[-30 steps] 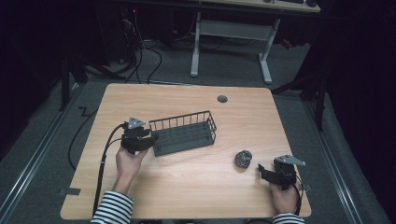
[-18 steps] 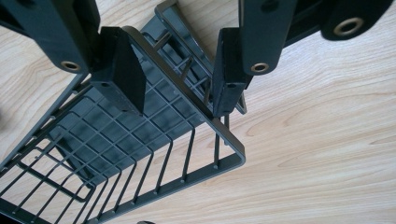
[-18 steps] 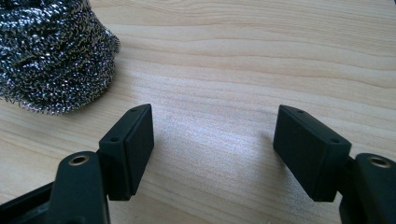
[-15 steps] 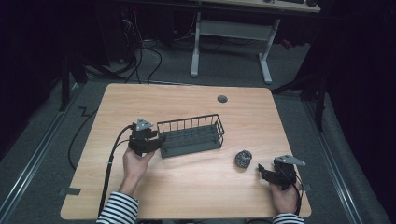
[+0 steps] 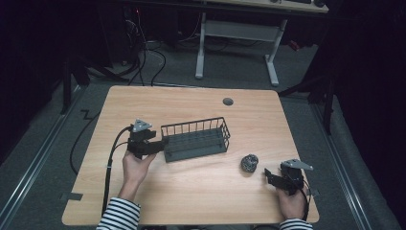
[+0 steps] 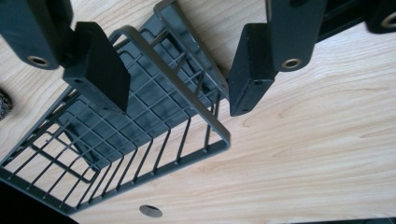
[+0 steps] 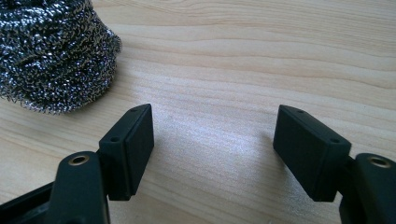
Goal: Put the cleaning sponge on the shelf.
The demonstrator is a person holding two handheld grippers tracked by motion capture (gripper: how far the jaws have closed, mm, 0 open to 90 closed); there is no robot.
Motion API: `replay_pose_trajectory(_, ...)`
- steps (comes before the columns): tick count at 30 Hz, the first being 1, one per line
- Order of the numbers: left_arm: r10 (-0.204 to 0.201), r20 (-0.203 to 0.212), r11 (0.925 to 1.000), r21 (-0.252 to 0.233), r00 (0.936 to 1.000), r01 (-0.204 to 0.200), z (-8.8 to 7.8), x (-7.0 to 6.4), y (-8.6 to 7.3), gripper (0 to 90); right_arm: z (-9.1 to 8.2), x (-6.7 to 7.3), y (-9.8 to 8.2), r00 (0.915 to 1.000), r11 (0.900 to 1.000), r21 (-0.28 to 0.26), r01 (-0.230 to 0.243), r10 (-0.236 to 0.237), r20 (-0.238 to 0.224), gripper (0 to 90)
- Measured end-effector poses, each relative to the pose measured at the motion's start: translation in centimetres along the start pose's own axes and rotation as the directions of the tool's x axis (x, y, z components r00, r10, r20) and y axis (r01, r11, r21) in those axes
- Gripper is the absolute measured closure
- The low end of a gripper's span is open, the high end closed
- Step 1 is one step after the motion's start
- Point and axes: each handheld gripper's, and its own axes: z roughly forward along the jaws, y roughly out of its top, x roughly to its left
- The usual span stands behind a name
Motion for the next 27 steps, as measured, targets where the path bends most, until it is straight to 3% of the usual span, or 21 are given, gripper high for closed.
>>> replay_pose_trajectory(13,0.010,-0.019,0.9993,-0.035,0.9998,-0.011,-2.8,0.8,-1.0,36.7,0.0,0.0,0.0,1.0000,1.000,0.001,0.001,-0.001,0.001,29.2)
replay_pose_trajectory(22,0.007,-0.061,0.9995,-0.029,0.9981,-0.009,-3.7,1.7,-3.1,35.8,0.0,0.0,0.0,1.0000,1.000,0.001,0.002,-0.002,0.001,29.2)
replay_pose_trajectory(27,-0.002,-0.097,1.0000,0.000,0.9952,0.002,-3.5,2.3,-4.9,34.0,0.0,0.0,0.0,1.0000,1.000,0.000,0.002,-0.002,0.000,29.3)
